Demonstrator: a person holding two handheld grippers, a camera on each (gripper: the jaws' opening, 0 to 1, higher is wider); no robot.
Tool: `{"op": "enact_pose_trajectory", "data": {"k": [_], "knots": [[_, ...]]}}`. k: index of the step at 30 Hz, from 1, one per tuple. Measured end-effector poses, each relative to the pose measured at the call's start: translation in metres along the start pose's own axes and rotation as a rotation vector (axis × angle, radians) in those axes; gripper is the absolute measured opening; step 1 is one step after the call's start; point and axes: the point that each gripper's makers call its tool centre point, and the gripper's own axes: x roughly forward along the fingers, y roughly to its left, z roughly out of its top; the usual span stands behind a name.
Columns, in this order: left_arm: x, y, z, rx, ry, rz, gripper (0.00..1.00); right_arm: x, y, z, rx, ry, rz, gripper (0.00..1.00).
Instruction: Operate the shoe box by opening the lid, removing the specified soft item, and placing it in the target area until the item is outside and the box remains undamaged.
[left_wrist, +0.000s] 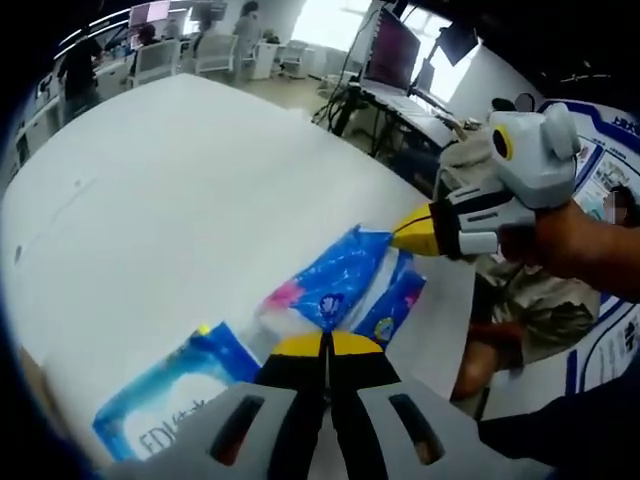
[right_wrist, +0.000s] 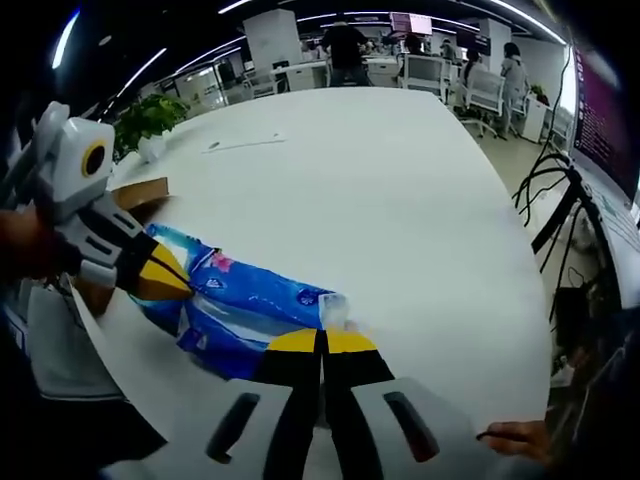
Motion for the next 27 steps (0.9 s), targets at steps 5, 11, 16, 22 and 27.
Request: {"op": "enact_pose_trajectory", "data": {"k": [5, 11, 16, 22, 27], "knots": [[0.0019, 0.0039, -0.0026, -0.011, 0.000, 0.006, 0.00, 0.0036, 0.0014, -0.0038, 0.001, 0.007, 0.005, 0.00], [0.0060, 0.0051, -0.0036, -0.020, 0.003, 0.001, 0.00, 0.0071, -0.0005, -0.0090, 0.018, 0.017, 0.005, 0.00], [0.0065, 0.0067, -0.0025, -0.018, -0.008, -0.001, 0.00, 0.0077, -0.0007, -0.0100, 0.030, 0.021, 0.012, 0.01], [0.0064, 0.0060, 0.0011, -0.002, -0.018, -0.011, 0.06, 0.0097, -0.0002, -0.0085, 0.027, 0.021, 0.006, 0.05], [0.0015, 0.0080, 0.0031, 0.007, -0.033, -0.002, 0.11, 0.0067, 0.0010, -0.0055, 0.026, 0.011, -0.004, 0.11]]}}
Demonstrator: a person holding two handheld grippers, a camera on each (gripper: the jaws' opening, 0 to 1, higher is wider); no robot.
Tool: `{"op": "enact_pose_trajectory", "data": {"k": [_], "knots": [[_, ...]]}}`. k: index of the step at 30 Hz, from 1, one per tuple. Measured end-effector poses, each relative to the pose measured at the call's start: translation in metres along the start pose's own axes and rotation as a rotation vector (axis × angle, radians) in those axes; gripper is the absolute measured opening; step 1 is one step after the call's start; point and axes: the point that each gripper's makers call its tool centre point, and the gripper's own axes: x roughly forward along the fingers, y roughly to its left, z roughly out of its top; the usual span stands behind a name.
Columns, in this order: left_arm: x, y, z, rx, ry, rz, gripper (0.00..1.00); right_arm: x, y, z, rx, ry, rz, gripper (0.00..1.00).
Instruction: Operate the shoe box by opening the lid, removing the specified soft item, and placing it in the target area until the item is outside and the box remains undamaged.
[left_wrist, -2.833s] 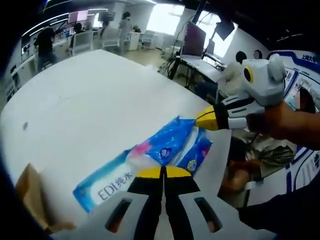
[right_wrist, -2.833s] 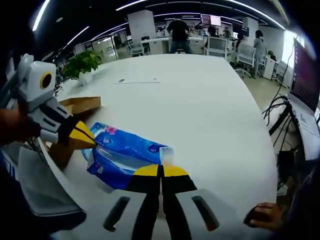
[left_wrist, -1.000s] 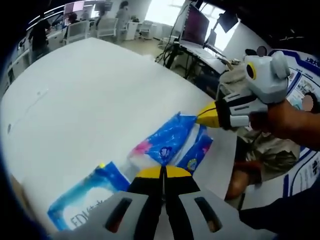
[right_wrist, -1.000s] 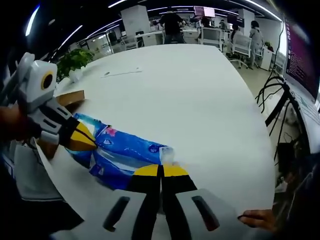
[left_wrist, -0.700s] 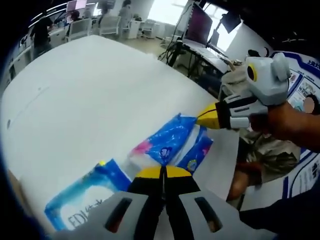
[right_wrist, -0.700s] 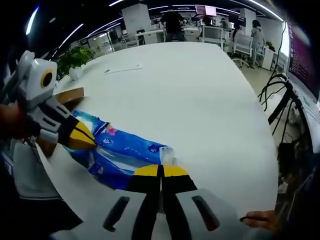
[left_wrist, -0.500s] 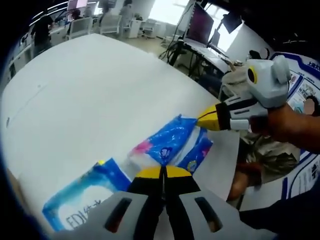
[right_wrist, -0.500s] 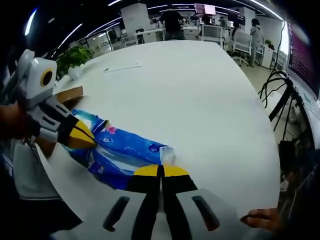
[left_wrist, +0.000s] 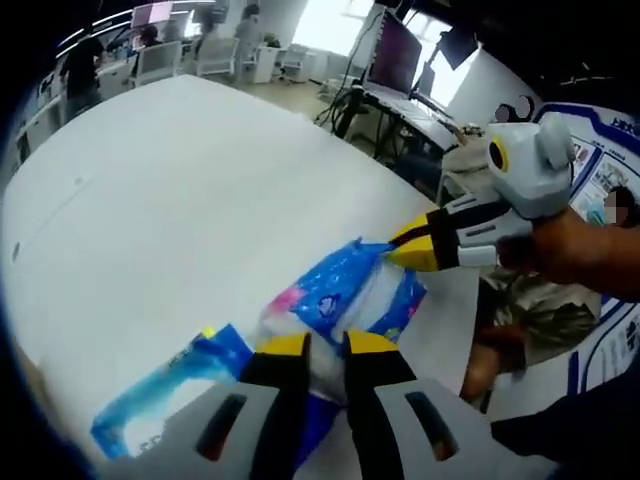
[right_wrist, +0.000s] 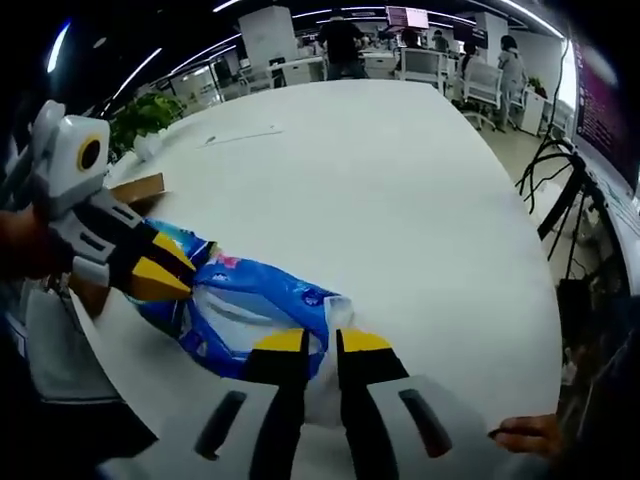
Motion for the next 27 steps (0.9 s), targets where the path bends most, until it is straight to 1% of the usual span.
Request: {"op": "enact_pose_trajectory", "data": {"k": [9, 15, 22, 27], "knots": [[-0.014, 0.000, 0.007, 0.008, -0.038, -0.001, 0.13, -0.011, 0.006, 0.009, 0.003, -0.030, -0.005, 0.13], [-0.024, -0.002, 0.013, 0.015, -0.066, -0.005, 0.14, -0.018, 0.008, 0.015, -0.002, -0.044, -0.024, 0.14], [-0.039, -0.002, 0.013, 0.023, -0.087, -0.003, 0.14, -0.026, 0.018, 0.021, -0.008, -0.059, -0.035, 0.14], [-0.052, 0.002, 0.015, 0.032, -0.107, 0.008, 0.14, -0.030, 0.028, 0.028, -0.016, -0.074, -0.042, 0.14]]}}
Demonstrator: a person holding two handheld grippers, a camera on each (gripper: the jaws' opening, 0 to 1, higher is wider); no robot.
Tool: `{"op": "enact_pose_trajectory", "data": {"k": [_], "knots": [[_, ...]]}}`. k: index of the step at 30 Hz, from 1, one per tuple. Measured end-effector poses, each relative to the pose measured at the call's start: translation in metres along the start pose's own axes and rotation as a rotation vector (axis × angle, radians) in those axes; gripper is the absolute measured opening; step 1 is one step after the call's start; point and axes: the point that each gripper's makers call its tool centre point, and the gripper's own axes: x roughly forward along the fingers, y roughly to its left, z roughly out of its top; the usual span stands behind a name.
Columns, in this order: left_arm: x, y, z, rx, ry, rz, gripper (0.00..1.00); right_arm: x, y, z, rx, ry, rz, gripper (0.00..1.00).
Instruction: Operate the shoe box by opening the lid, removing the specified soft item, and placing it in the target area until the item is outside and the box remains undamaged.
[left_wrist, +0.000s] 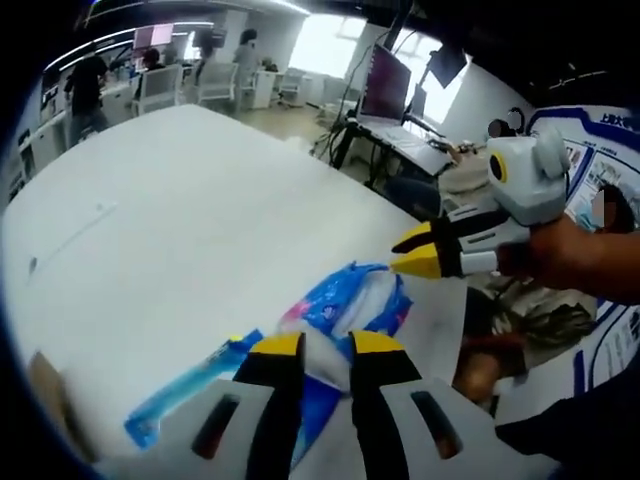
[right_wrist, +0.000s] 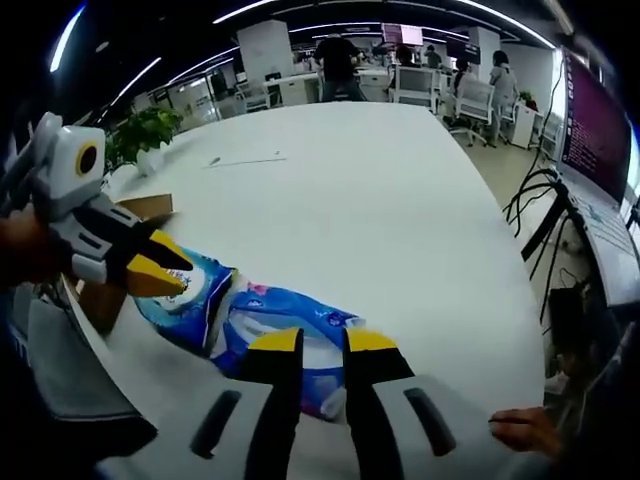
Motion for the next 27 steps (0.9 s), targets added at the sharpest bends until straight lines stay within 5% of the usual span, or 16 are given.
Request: {"op": "enact_pose_trajectory", "data": {"k": [27], "knots": [[-0.099, 0.020, -0.010, 0.010, -0.092, 0.080, 0.15, -0.027, 0.079, 0.035, -0.083, -0.065, 0.009, 0.13]]}}
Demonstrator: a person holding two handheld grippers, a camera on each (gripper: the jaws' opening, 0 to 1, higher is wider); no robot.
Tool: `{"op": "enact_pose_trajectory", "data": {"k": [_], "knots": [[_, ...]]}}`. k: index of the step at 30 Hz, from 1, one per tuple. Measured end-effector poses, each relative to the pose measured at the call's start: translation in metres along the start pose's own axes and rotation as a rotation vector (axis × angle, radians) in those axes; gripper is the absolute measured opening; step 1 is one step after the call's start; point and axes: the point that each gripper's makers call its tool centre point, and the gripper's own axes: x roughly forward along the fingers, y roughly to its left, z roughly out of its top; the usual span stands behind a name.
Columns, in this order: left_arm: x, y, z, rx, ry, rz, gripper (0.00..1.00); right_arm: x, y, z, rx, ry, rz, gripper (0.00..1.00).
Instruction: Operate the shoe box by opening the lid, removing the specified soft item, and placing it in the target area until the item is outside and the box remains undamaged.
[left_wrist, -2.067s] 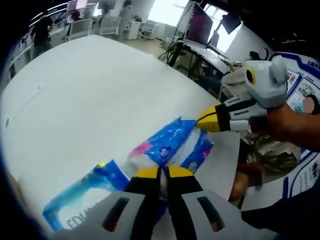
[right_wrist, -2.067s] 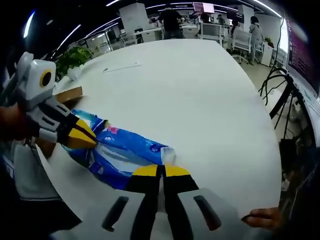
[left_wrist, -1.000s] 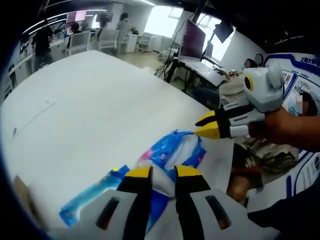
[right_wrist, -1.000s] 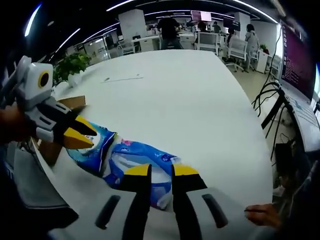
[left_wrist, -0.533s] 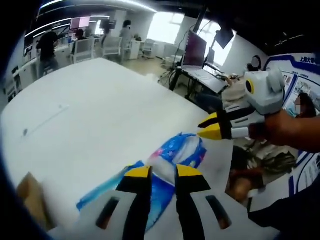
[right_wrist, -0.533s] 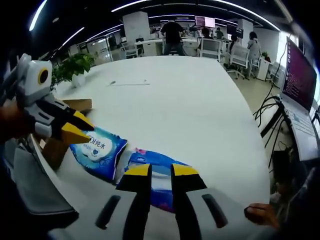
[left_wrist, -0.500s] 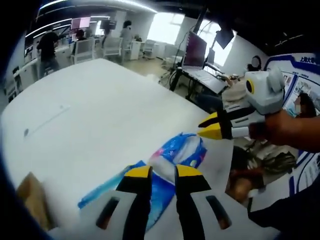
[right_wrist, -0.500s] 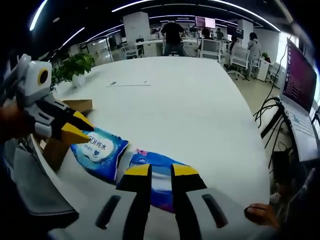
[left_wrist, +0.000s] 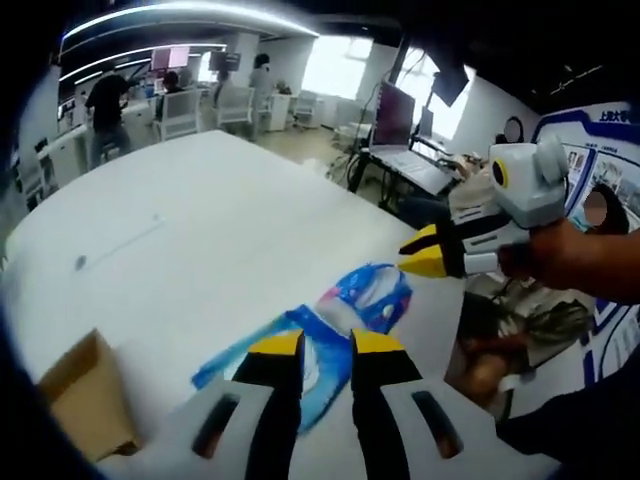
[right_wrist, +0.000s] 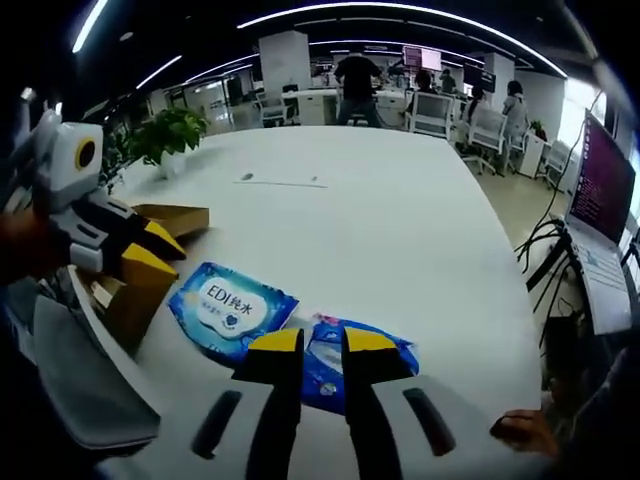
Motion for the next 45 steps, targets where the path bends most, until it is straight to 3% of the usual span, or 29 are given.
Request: {"op": "enact_pose_trajectory", "data": {"k": [17, 33, 45], "knots": [[-0.062, 0.016, -0.009, -0.009, -0.052, 0.054, 0.15, -0.012, 0.054, 0.022, -0.044, -0.042, 0.024, 0.13], [-0.129, 0.052, -0.037, -0.053, -0.098, 0.132, 0.14, -0.005, 0.123, 0.046, -0.111, -0.068, 0.068, 0.13], [-0.168, 0.073, -0.059, -0.088, -0.122, 0.178, 0.14, 0.003, 0.169, 0.051, -0.141, -0.067, 0.107, 0.12]]}}
